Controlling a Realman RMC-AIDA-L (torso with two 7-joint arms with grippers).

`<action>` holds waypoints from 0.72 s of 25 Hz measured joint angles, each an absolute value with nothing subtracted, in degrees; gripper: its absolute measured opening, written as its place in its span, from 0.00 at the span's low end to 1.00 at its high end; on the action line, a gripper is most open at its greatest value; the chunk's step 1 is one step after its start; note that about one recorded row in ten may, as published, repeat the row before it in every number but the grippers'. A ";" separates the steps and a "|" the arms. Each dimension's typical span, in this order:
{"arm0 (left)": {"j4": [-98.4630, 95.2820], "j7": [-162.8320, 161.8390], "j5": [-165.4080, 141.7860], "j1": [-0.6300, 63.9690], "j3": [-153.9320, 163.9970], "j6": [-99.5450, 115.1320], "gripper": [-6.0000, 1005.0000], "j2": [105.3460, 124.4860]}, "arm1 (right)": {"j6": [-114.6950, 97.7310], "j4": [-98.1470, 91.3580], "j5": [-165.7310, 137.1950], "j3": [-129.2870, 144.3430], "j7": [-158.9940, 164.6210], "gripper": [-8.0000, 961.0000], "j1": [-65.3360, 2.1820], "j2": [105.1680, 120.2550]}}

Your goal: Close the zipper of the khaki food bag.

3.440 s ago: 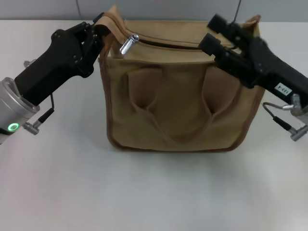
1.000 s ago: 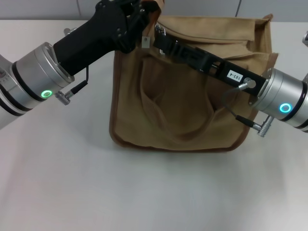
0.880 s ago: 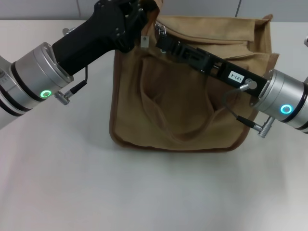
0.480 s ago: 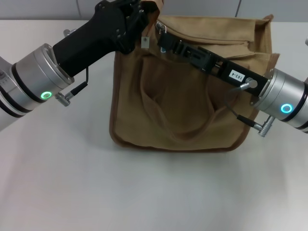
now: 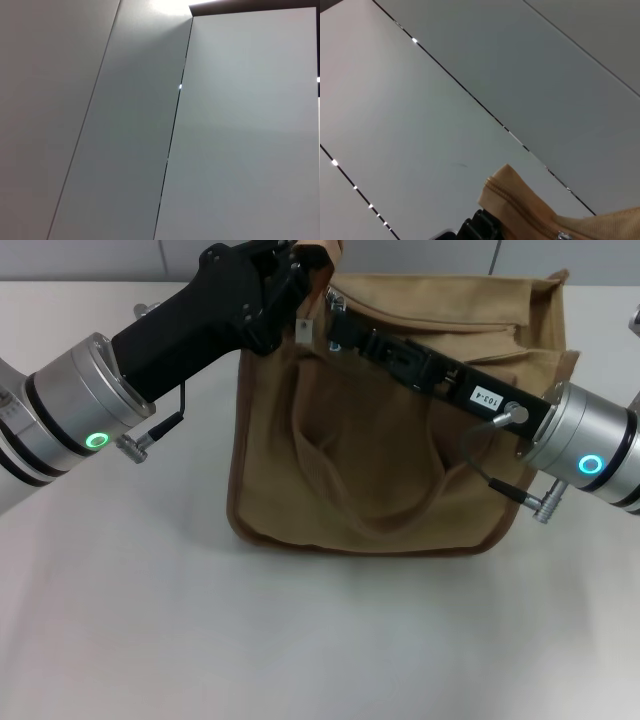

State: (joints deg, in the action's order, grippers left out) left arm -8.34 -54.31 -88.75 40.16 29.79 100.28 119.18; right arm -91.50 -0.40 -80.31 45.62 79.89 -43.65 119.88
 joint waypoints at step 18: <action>-10.28 -54.32 -86.27 35.30 28.62 99.63 0.04 118.90 | -92.61 -3.36 -80.26 45.35 78.30 0.01 -39.61 119.86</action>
State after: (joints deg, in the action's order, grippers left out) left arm -10.28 -54.31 -86.27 35.30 28.62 99.63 118.90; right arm -92.61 -3.36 -80.26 45.35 78.30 -39.61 119.86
